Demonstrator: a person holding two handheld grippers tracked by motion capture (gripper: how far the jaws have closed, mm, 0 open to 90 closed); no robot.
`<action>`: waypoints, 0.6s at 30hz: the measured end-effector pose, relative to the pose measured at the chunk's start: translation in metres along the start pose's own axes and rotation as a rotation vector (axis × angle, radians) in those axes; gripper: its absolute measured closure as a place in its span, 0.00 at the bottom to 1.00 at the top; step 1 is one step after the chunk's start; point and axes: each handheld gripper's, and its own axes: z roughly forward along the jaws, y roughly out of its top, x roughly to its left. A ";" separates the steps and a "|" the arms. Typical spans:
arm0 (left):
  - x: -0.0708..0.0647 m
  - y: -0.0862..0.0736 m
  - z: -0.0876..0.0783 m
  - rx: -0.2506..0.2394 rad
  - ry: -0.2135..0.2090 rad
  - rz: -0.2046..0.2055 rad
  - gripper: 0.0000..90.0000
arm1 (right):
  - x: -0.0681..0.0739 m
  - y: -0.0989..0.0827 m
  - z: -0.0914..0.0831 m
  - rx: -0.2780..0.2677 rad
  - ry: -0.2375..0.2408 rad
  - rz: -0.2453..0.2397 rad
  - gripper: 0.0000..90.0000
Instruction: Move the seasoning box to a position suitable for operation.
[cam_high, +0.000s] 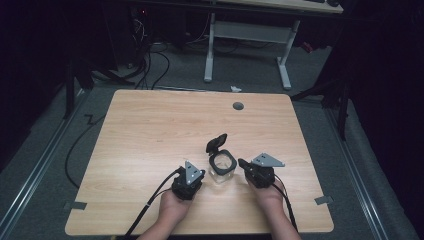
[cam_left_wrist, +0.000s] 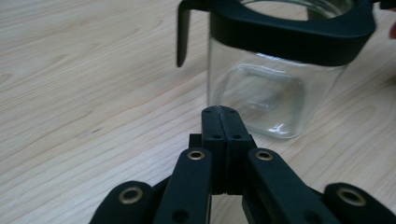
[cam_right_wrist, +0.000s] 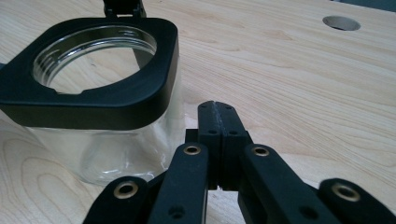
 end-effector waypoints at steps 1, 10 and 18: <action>0.000 0.000 0.000 0.000 0.000 0.000 1.00 | 0.000 0.000 0.000 -0.003 0.002 -0.003 1.00; 0.032 0.011 -0.017 -0.034 0.056 -0.033 0.98 | 0.006 -0.003 0.003 0.010 0.024 -0.016 1.00; 0.055 0.018 -0.032 -0.062 0.098 -0.051 0.94 | 0.019 -0.007 -0.003 0.007 0.044 -0.027 1.00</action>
